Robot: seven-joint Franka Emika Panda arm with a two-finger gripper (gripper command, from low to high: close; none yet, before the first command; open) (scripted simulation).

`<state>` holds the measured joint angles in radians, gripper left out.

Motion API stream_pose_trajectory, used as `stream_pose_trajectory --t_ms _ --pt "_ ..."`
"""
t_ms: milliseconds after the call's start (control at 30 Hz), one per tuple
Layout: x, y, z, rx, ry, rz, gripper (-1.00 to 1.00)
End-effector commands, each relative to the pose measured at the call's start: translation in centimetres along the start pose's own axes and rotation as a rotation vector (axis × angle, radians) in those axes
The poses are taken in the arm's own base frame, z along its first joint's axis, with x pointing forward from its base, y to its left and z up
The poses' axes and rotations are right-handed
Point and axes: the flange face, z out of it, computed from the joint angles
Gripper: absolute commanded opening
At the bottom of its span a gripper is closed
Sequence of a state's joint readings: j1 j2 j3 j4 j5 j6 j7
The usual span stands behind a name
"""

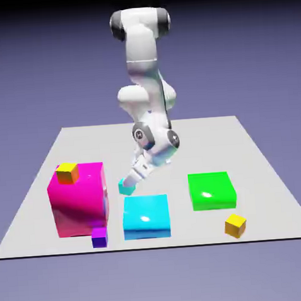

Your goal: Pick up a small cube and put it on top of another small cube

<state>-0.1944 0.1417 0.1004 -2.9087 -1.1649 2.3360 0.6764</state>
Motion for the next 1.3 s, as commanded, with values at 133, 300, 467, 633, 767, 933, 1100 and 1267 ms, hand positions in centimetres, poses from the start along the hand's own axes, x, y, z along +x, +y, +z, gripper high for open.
stream_pose_trajectory --t_ms 133,300,467,633,767,933,1100,1267 --pt "0.1 -0.5 2.5 0.005 0.001 -0.002 -1.00" --pt "-0.3 0.3 -1.8 0.000 0.000 0.000 -1.00" --pt "-0.4 0.6 -3.9 0.045 -0.018 0.050 -1.00" --pt "4.0 2.6 -8.4 0.175 0.019 0.419 -1.00" --pt "7.1 4.0 -12.6 0.306 0.035 0.701 -1.00" --pt "10.6 5.5 -18.1 0.501 0.017 1.027 -1.00" --pt "14.9 3.7 -20.3 0.709 -0.181 1.270 -1.00" --pt "18.8 2.2 -23.0 0.910 -0.462 1.485 -1.00"
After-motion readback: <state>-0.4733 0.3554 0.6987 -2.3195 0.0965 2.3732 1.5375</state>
